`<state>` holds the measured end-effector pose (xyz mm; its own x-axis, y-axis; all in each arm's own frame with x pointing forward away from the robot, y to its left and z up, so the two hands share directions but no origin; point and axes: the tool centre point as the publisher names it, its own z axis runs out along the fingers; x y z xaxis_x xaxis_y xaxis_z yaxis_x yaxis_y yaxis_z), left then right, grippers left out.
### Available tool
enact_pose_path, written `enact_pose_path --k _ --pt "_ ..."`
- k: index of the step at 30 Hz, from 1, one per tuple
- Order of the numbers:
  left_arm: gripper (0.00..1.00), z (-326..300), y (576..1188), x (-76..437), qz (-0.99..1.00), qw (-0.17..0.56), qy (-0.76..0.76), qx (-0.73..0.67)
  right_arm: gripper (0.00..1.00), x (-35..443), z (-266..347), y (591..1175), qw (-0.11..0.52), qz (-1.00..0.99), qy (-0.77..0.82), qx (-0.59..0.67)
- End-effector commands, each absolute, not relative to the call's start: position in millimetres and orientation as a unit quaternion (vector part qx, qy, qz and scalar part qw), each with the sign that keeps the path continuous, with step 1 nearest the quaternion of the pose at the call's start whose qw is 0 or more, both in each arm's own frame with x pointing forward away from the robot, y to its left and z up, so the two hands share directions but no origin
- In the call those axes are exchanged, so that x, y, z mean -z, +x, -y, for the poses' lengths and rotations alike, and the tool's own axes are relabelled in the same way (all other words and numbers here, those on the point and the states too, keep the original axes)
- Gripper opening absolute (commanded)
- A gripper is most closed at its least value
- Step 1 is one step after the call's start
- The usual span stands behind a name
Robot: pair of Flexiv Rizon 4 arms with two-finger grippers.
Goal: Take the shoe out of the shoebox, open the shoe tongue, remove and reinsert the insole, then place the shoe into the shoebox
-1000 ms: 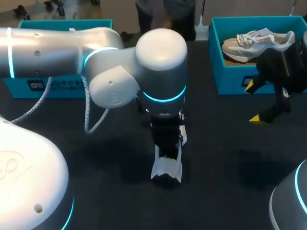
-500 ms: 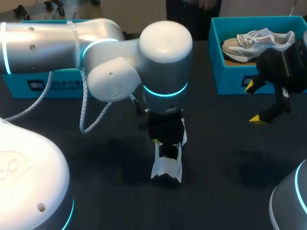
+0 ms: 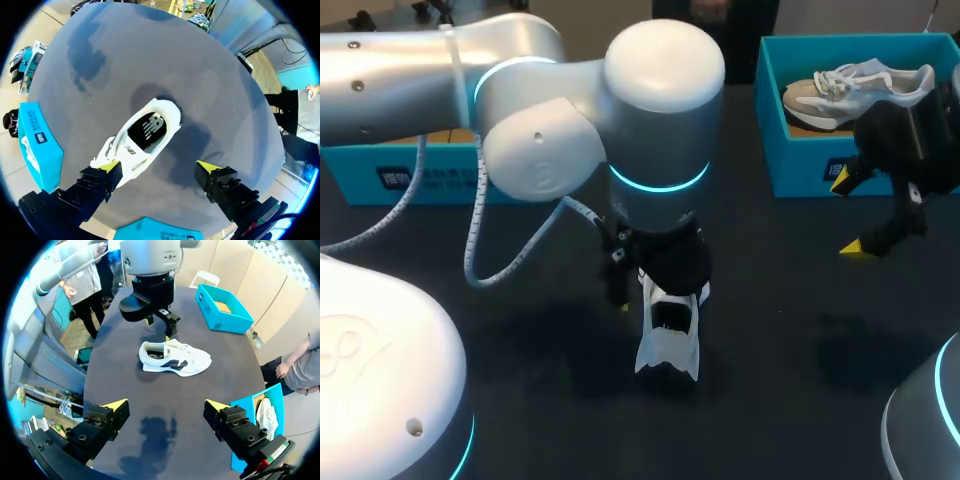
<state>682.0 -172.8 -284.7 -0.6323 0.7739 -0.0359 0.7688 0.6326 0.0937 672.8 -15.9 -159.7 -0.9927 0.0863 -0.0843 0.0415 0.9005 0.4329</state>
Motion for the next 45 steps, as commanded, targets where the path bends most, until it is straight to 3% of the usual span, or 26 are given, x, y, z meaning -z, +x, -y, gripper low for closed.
enact_pose_path --k 1,7,14,24,45 --pt "1.00 169 682 284 -0.902 0.038 0.428 -0.032 1.00 160 14 675 0.049 -0.974 0.033 -0.219" --pt "1.00 169 682 284 -0.902 0.038 0.428 -0.032 1.00 160 14 675 0.049 -0.974 0.033 -0.219" --pt "1.00 167 675 273 -0.960 0.046 0.268 0.068 1.00 160 14 675 0.049 -0.974 0.033 -0.219" --pt "1.00 165 655 264 -0.987 0.054 0.125 0.081 1.00 160 14 675 0.049 -0.974 0.033 -0.219" --pt "1.00 211 611 349 -0.995 0.053 0.066 0.061 1.00 160 14 675 0.049 -0.974 0.033 -0.219"
